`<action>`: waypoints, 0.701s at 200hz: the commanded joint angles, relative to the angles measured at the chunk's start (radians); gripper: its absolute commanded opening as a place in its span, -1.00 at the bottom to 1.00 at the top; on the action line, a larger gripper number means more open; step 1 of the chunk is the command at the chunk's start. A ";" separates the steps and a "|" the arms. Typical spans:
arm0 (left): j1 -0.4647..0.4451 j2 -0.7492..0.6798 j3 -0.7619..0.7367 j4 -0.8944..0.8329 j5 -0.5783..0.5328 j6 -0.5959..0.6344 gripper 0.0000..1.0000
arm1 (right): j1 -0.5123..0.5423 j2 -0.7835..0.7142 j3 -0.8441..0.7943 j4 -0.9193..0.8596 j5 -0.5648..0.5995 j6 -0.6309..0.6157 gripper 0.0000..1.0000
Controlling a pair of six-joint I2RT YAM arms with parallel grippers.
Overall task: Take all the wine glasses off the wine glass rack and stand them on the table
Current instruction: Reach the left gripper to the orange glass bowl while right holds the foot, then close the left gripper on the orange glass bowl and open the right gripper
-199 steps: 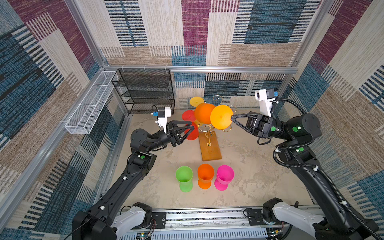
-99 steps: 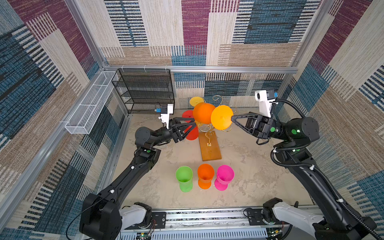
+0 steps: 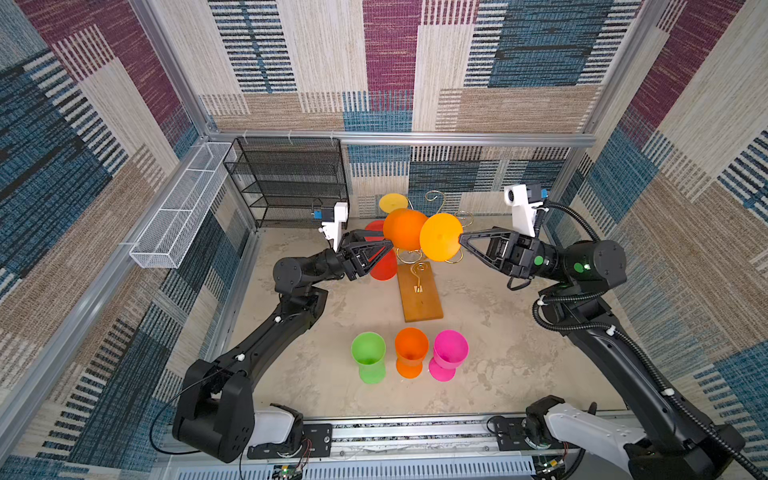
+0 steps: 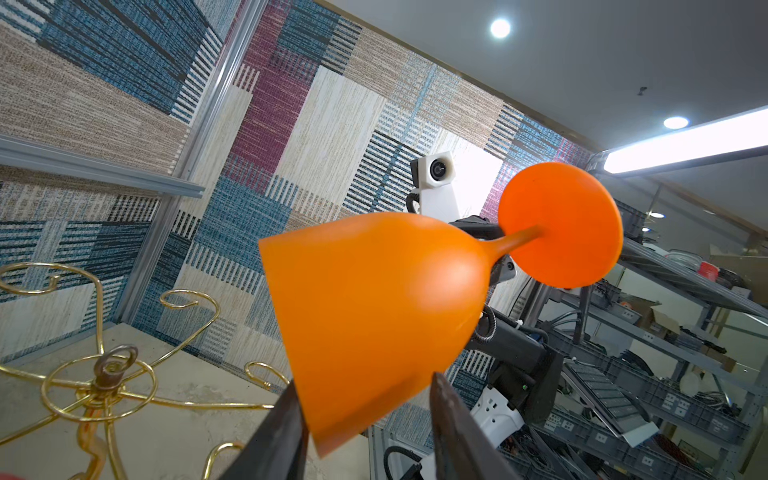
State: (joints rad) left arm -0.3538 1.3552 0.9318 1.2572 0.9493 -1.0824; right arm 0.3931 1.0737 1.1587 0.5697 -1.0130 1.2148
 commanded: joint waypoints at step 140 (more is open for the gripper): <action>0.002 -0.050 -0.014 0.128 0.032 -0.089 -0.54 | -0.016 0.044 -0.049 0.085 0.017 0.041 -1.00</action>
State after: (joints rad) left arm -0.3489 1.3228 0.9195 1.3411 0.9524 -1.1328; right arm 0.3801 1.1038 1.1259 0.7326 -0.9497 1.2522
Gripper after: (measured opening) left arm 0.249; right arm 0.052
